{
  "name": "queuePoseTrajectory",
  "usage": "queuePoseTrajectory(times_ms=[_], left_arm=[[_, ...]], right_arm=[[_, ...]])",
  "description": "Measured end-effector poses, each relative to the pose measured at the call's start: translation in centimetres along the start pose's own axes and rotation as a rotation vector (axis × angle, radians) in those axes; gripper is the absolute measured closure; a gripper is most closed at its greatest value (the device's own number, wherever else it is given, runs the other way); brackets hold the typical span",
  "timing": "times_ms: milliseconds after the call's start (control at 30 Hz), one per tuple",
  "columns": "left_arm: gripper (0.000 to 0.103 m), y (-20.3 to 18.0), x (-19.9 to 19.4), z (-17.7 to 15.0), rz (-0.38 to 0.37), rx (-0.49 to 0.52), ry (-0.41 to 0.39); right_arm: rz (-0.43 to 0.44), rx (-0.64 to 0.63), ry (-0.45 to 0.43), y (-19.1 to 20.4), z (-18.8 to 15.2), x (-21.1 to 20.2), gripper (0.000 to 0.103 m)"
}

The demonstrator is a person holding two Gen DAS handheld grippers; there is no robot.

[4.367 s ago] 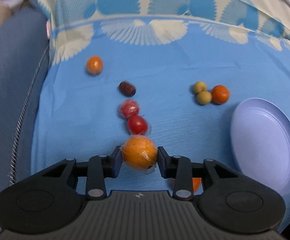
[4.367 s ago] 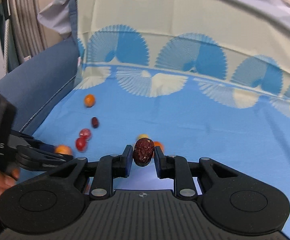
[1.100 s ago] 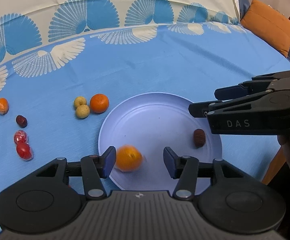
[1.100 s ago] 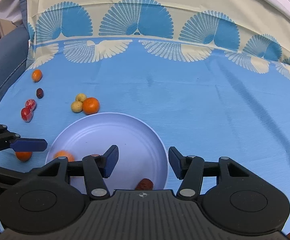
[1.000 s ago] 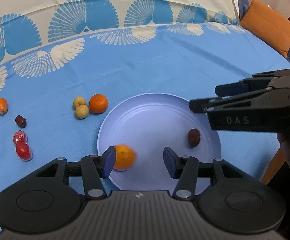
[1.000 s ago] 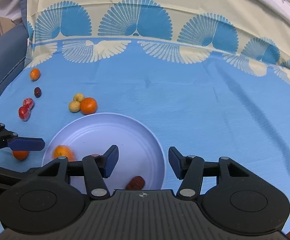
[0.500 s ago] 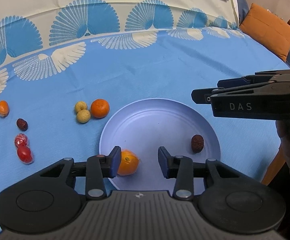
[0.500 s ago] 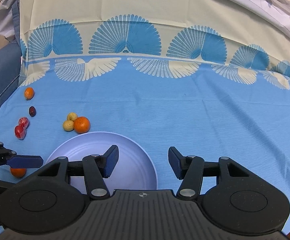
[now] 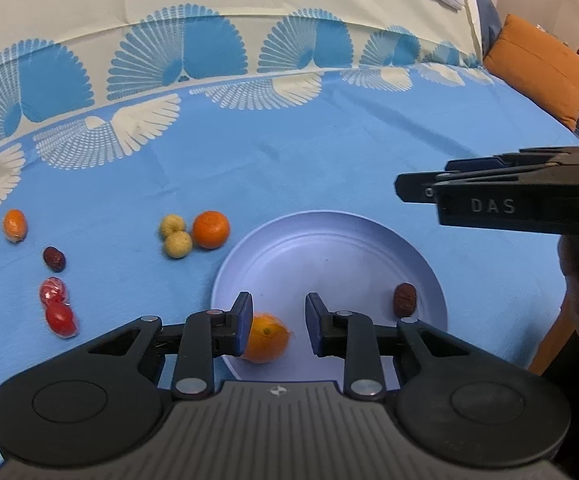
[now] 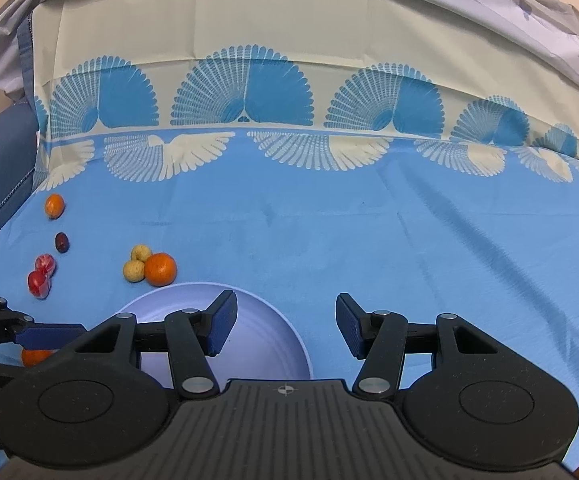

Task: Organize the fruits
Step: 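Lift both open tools away from the plate, then grasp the tangerine with the right tool while the left grasps the red cherry tomato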

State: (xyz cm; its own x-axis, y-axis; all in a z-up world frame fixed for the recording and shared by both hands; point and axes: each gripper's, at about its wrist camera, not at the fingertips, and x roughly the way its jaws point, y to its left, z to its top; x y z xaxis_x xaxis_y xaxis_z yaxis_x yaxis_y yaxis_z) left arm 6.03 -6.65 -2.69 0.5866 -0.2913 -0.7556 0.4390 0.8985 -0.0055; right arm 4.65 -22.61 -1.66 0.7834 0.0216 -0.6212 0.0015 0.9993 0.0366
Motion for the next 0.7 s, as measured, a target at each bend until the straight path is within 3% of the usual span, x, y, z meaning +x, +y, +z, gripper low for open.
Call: queuePoseTrajectory(times_ms=[167,467,700], left_arm=[[0.100,0.8,-0.6,0.6,0.007,0.016,-0.030],[0.100,2.9,-0.9,1.7,0.068,-0.001,-0.063],[0.100,6.3,-1.4,2.7,0.158,-0.041,-0.092]], right_arm=[[0.003,0.018,-0.020,-0.1,0.2,-0.3,0.049],[0.022,0.036,-0.027,-0.1,0.4,-0.4,0.068],[0.040,0.038,-0.029,0.1,0.7,-0.4,0.072]])
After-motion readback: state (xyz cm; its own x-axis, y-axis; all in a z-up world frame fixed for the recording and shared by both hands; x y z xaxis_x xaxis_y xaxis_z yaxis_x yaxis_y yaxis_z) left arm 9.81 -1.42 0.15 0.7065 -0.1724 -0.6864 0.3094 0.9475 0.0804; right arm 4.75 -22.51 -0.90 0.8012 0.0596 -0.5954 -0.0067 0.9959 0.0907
